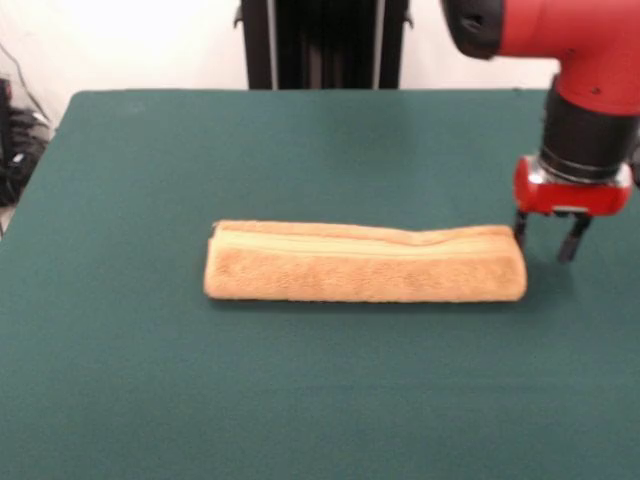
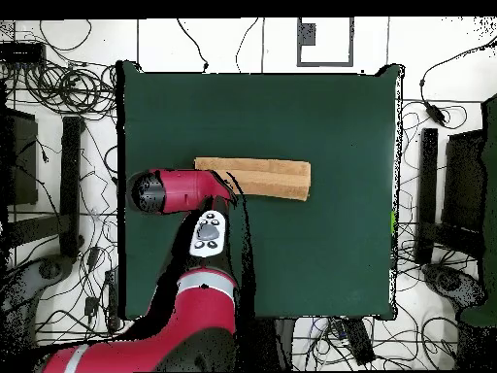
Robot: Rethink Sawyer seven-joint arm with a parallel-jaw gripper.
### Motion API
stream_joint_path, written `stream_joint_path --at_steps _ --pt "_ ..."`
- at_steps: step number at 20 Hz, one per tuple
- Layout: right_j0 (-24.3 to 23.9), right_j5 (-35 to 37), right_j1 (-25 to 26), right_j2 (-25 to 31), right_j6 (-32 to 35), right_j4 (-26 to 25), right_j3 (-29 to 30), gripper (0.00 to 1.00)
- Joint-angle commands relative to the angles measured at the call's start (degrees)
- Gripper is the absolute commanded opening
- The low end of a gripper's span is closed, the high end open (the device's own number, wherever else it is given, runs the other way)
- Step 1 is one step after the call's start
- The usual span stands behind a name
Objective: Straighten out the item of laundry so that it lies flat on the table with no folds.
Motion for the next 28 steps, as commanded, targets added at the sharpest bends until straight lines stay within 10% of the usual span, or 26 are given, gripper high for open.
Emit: stream_joint_path --at_steps 1,10,28 --pt "-5.65 -1.81 -5.83 3.83 -0.33 -5.78 13.31 1.00" --pt "-11.69 3.55 -14.07 5.70 -5.27 -12.92 18.53 1.00" --pt "-17.84 4.84 -13.86 13.62 -0.94 -14.73 20.49 1.00"
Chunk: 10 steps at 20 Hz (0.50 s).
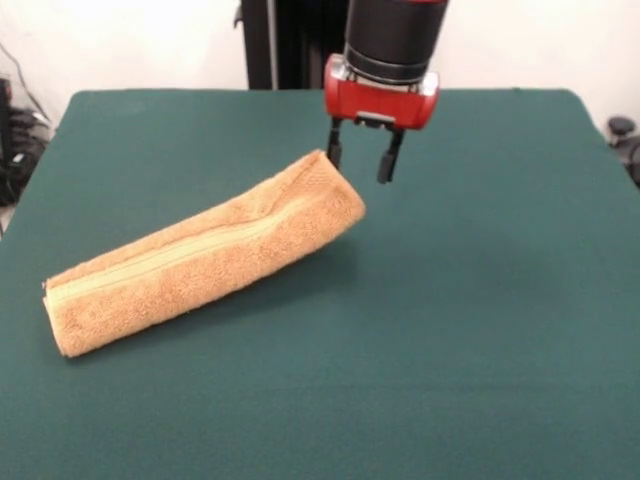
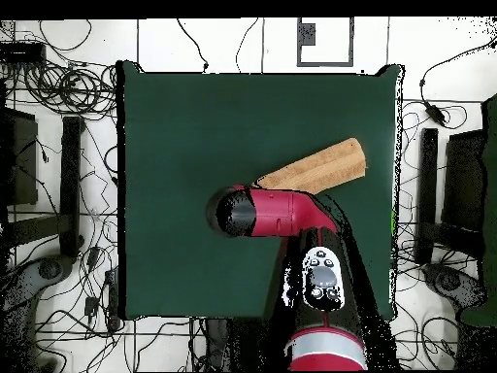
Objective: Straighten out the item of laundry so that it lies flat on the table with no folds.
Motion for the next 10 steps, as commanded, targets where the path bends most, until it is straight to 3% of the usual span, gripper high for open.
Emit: stream_joint_path --at_steps 1,10 --pt "0.17 3.69 1.43 9.95 -0.92 -0.55 6.01 1.00" --pt "3.23 12.84 -1.31 6.48 -3.95 -3.98 1.43 1.00"
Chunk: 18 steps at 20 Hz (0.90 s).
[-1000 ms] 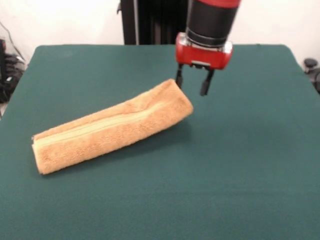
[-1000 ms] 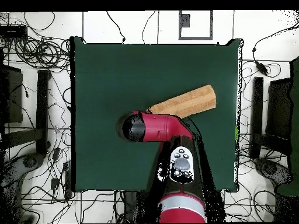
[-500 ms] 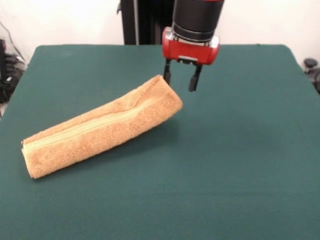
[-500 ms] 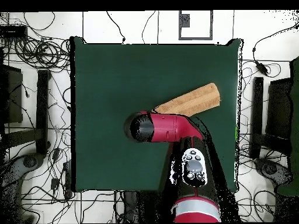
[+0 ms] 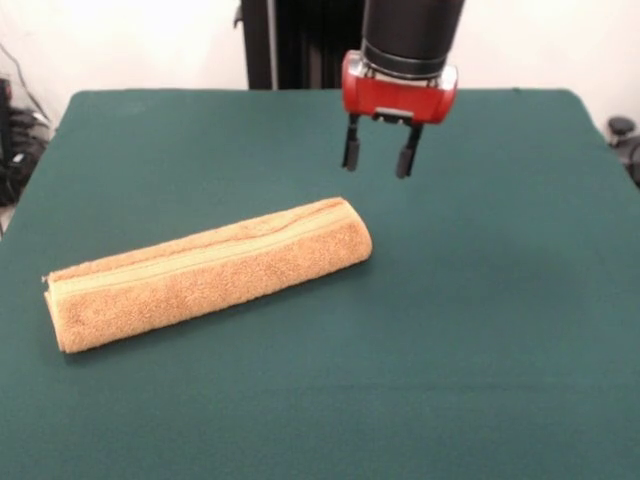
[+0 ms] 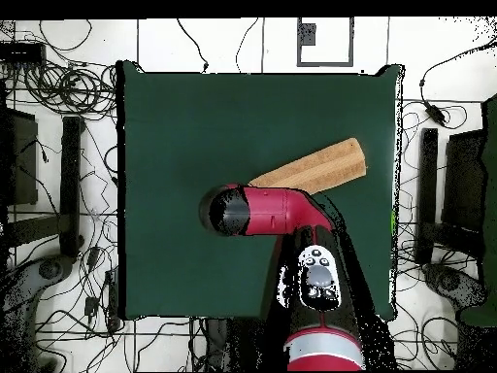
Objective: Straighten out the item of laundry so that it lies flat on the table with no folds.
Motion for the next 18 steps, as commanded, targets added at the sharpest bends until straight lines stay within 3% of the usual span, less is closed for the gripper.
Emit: stream_joint_path --at_steps 1,4,18 --pt "2.49 10.75 -0.56 5.47 -3.92 -3.31 1.76 1.00" --pt "0.11 9.42 -1.33 7.67 -4.55 -2.44 3.61 1.00" --pt "-4.37 -2.87 5.21 8.77 -2.79 -10.31 4.24 1.00"
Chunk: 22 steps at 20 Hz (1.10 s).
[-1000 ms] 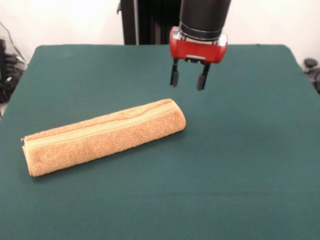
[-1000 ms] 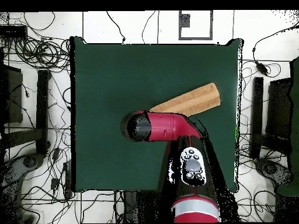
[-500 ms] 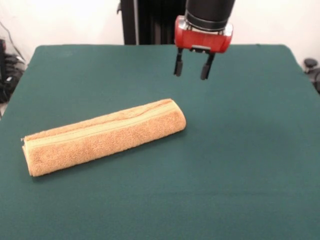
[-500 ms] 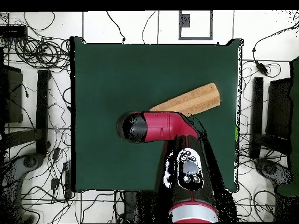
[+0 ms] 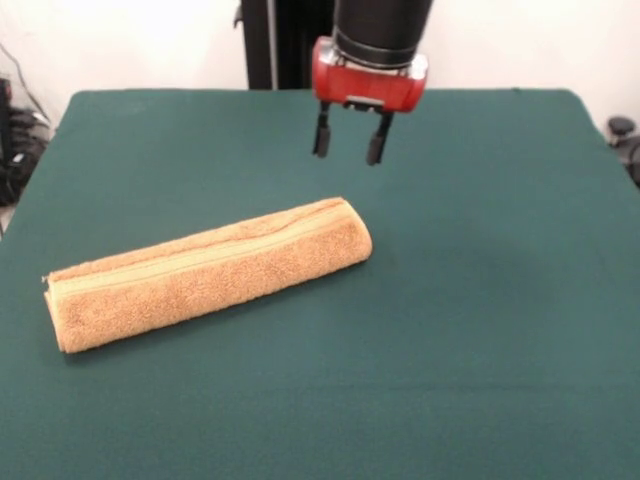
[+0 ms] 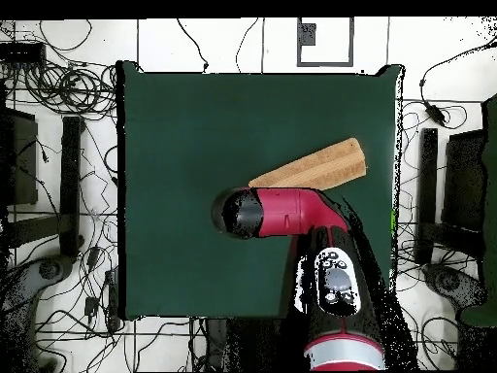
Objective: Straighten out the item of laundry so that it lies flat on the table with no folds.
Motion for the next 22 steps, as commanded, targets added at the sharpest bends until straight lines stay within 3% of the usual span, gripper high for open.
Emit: stream_joint_path --at_steps 1,22 --pt "-0.72 -6.57 6.99 6.98 -2.32 -5.31 3.80 1.00" --pt "-0.06 -14.74 11.18 7.14 3.25 -5.75 4.51 1.00"
